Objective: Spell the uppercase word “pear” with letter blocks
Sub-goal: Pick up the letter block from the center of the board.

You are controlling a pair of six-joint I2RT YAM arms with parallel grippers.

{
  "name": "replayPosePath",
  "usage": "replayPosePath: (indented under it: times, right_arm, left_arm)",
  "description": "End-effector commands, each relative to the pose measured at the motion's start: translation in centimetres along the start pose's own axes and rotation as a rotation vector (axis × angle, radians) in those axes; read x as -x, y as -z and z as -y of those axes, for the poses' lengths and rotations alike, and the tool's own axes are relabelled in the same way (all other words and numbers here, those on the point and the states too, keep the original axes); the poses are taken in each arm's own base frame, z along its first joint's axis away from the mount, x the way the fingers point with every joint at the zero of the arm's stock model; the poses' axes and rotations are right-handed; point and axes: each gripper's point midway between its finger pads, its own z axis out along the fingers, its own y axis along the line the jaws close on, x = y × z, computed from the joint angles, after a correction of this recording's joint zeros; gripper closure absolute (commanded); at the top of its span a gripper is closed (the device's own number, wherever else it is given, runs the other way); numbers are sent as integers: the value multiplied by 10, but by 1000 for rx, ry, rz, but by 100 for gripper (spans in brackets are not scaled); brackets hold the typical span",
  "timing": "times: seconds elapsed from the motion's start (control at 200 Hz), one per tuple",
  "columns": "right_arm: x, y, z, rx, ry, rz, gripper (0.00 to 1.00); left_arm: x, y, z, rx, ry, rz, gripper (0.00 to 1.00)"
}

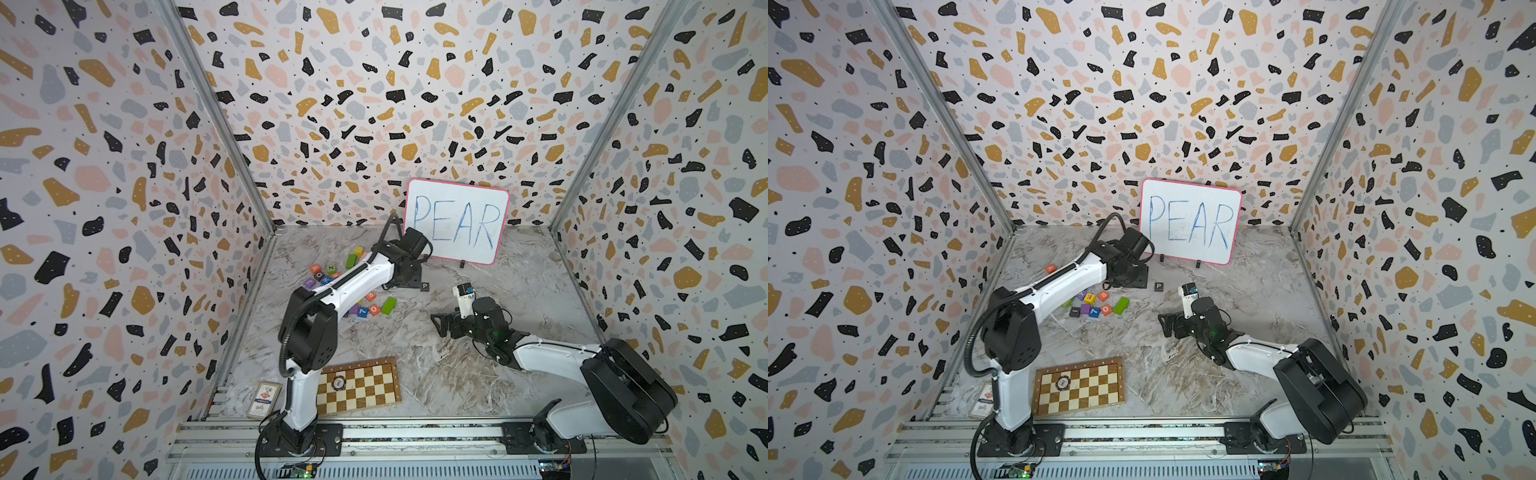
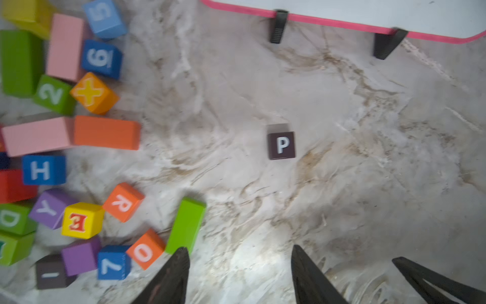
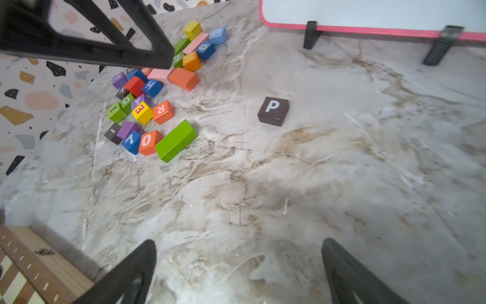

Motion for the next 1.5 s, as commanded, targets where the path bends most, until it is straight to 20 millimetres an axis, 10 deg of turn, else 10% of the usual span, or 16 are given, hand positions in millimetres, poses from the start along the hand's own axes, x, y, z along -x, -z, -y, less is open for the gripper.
replayPosePath:
  times: [0.0, 0.35, 1.497]
  right_arm:
    - [6, -16, -14, -10, 47, -22, 1]
    - [9, -64, -63, 66, 161, -56, 1]
    - [-4, -54, -37, 44, 118, -60, 1]
  left_arm:
    - [-13, -16, -55, -10, 24, -73, 40]
    - [-18, -28, -129, -43, -58, -139, 40]
    - [-40, -92, -146, 71, -99, -328, 62]
